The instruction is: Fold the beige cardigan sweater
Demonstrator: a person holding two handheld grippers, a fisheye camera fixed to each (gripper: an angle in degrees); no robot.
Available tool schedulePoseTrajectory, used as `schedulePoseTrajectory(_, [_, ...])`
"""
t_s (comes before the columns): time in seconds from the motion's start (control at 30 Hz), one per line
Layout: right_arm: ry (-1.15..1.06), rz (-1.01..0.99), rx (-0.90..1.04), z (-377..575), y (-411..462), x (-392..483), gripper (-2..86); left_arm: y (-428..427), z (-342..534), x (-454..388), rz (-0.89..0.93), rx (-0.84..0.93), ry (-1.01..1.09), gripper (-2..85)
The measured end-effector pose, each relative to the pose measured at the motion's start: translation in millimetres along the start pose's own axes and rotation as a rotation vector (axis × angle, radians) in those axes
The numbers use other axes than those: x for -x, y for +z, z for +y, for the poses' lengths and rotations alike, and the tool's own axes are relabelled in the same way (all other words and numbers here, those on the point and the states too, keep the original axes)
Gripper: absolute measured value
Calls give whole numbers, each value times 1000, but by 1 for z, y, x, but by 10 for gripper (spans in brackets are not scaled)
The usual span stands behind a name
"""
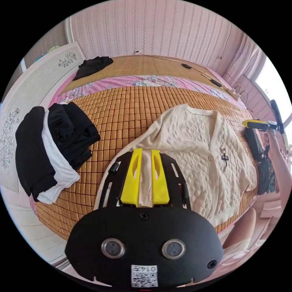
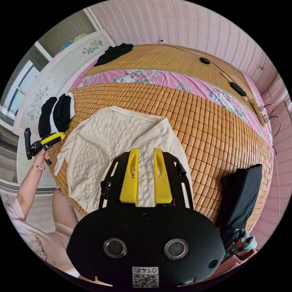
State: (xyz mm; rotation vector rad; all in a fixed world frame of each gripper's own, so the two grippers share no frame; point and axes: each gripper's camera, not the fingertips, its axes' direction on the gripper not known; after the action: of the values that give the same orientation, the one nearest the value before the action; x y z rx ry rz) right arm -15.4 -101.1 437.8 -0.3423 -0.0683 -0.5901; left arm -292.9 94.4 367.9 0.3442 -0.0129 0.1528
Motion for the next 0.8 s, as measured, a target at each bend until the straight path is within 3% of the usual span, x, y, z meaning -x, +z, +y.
schedulePoseTrajectory(0.1, [-164,-67,-20,62,11,45,80,-11,50,-18,69,14,115,57])
schedulePoseTrajectory(0.27, [-359,-176,220,190,76,139,99,-6,146,-56,135,177,227,66])
schedulePoseTrajectory(0.33, [-392,-97,279,213,95,158,102,1,166,-69,165,210,235,68])
schedulePoseTrajectory(0.43, [-427,203,143,229,101,173,24,22,174,-99,154,324,333,68])
schedulePoseTrajectory(0.5, [-454,222,179,228,106,177,11,27,170,-109,79,350,362,61])
schedulePoseTrajectory(0.63, [-468,279,250,232,110,177,0,27,166,-96,116,361,275,5])
schedulePoseTrajectory(0.8, [-431,174,246,245,104,165,-3,18,182,-92,180,362,262,-9])
